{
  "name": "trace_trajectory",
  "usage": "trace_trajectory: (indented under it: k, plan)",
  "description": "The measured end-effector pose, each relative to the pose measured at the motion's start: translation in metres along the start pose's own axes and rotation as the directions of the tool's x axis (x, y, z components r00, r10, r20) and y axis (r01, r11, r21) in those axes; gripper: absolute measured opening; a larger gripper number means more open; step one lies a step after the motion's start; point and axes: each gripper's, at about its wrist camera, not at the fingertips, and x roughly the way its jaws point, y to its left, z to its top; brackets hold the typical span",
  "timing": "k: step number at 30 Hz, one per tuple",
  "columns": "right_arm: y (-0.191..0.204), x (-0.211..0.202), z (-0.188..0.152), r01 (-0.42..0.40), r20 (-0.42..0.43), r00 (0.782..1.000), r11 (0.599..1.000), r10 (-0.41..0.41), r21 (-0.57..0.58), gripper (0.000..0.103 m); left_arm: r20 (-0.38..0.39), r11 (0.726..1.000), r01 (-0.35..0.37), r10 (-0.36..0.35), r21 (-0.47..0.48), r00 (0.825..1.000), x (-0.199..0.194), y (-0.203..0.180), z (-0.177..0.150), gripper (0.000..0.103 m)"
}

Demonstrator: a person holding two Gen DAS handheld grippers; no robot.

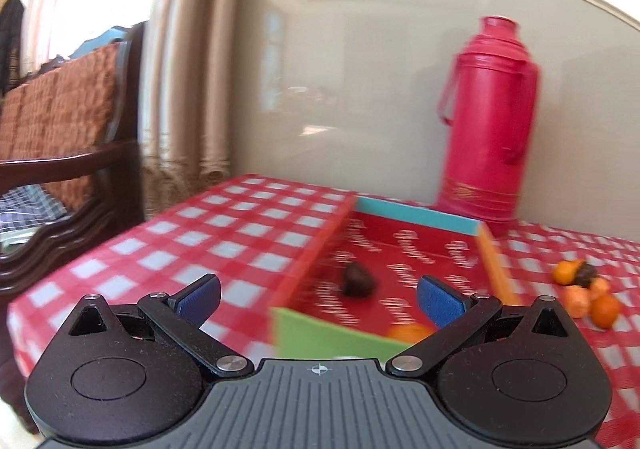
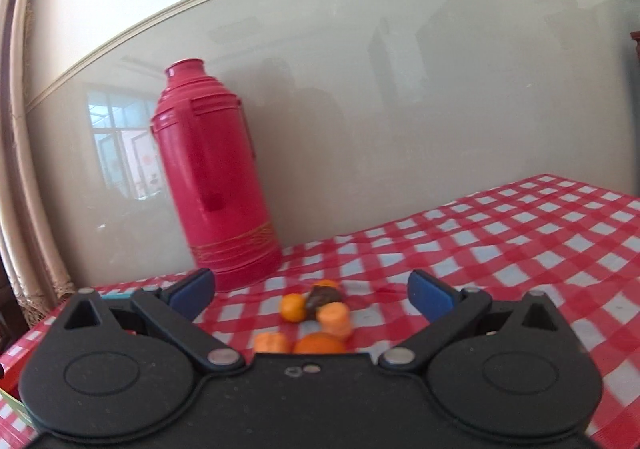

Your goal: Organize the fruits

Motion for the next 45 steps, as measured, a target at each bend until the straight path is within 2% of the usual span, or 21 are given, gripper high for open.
trace_trajectory:
  k: [8,13,20,22,28,33,34,36,39,41,45]
  plan:
    - [-0.047,-0.017,0.008,0.086,0.010,0.996,0.996,-0.085,-0.034,0.097,-0.002,0.990,0.112,-0.112,0.081,0.994,0.000,-0.076,-0.007,0.103]
    - [-0.069,-0.022,0.009,0.116,0.003,0.993,0.993,-0.116,-0.031,0.097,-0.021,0.982,0.170,-0.168,0.084,0.986,0.001,-0.107,-0.010,0.103]
    - [-0.088,-0.027,0.009,0.151,0.000,0.989,0.986,-0.151,-0.070,0.097,-0.077,0.963,0.244,-0.236,0.115,0.969,0.009,-0.154,-0.017,0.103]
    - [-0.096,-0.030,0.008,0.166,0.000,0.986,0.983,-0.166,-0.075,0.097,-0.080,0.970,0.203,-0.194,0.131,0.978,0.014,-0.170,-0.017,0.103]
    - [-0.118,-0.032,0.008,0.206,-0.012,0.978,0.977,-0.207,-0.058,0.097,-0.085,0.972,0.189,-0.179,0.136,0.980,0.020,-0.191,-0.015,0.103]
    - [-0.126,-0.028,0.012,0.208,-0.010,0.978,0.977,-0.209,-0.051,0.097,0.047,0.951,0.153,-0.172,0.269,0.984,-0.003,-0.215,-0.017,0.103]
    - [-0.127,-0.028,0.013,0.207,-0.009,0.978,0.977,-0.208,-0.052,0.097,0.039,0.944,0.175,-0.193,0.279,0.980,-0.004,-0.219,-0.017,0.103]
    - [-0.128,-0.027,0.014,0.205,-0.010,0.979,0.977,-0.205,-0.052,0.097,-0.029,0.936,0.225,-0.225,0.272,0.974,-0.001,-0.224,-0.022,0.103]
    - [-0.130,-0.027,0.016,0.202,-0.010,0.979,0.978,-0.203,-0.042,0.097,-0.109,0.938,0.250,-0.230,0.240,0.967,0.008,-0.223,-0.027,0.103]
    - [-0.130,-0.027,0.016,0.201,-0.010,0.980,0.979,-0.201,-0.034,0.097,-0.105,0.940,0.252,-0.233,0.231,0.967,0.010,-0.223,-0.028,0.103]
    - [-0.127,-0.027,0.013,0.194,-0.022,0.981,0.980,-0.195,-0.050,0.097,-0.127,0.931,0.293,-0.270,0.219,0.954,0.016,-0.237,-0.029,0.103]
